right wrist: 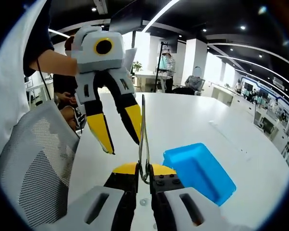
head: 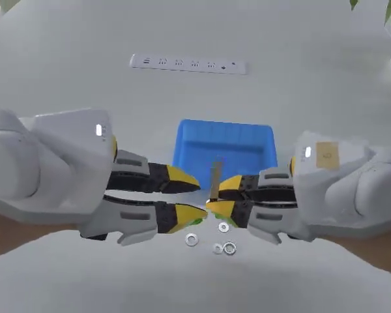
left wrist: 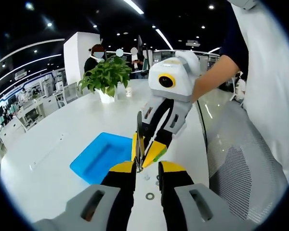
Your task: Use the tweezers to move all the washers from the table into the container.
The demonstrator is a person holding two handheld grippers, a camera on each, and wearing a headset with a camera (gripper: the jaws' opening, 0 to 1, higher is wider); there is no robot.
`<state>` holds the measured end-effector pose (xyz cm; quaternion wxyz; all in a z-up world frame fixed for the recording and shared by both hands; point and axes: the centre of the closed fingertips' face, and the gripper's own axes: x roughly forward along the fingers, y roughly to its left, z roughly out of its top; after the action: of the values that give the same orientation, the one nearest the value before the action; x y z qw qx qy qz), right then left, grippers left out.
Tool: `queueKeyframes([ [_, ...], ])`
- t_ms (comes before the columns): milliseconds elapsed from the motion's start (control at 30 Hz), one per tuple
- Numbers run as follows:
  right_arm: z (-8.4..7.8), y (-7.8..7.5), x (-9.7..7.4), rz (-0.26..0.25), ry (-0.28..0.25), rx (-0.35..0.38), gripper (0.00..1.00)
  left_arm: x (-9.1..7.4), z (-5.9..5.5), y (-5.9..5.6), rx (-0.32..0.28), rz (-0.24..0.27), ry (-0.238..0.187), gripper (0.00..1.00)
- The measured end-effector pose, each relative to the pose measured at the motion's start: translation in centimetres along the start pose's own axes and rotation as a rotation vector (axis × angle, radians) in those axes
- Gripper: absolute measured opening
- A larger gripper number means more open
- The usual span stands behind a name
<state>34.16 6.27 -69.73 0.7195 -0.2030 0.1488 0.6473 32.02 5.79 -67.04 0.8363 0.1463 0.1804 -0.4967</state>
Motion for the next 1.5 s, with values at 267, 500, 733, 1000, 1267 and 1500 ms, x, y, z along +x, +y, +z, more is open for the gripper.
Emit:
queueKeyframes([
  [267,1.8,-2.5,-1.0,-0.025,-0.009,-0.016,0.09,-1.3,-0.8,1.7,-0.027,0.086,-0.006,0.24],
  [500,2.8,-5.6,-0.9,-0.057,-0.019,-0.015,0.09,-1.9,-1.4,3.1,-0.042,0.127,-0.009,0.24],
  [733,2.3,-7.9,0.2,-0.05,-0.008,-0.01,0.09,-1.4,-2.0,3.5,-0.049,0.121,0.0,0.23],
  [1000,-0.1,-9.7,2.1,-0.028,0.027,-0.013,0.09,-1.1,-3.1,4.2,-0.083,0.128,0.017,0.23],
  [1267,-2.6,-10.3,3.8,0.007,0.06,-0.019,0.09,-1.4,-4.0,4.7,-0.12,0.142,0.027,0.23],
  [1500,-4.2,-10.1,5.0,0.039,0.073,-0.013,0.09,-0.7,-4.3,4.7,-0.129,0.132,0.042,0.23],
])
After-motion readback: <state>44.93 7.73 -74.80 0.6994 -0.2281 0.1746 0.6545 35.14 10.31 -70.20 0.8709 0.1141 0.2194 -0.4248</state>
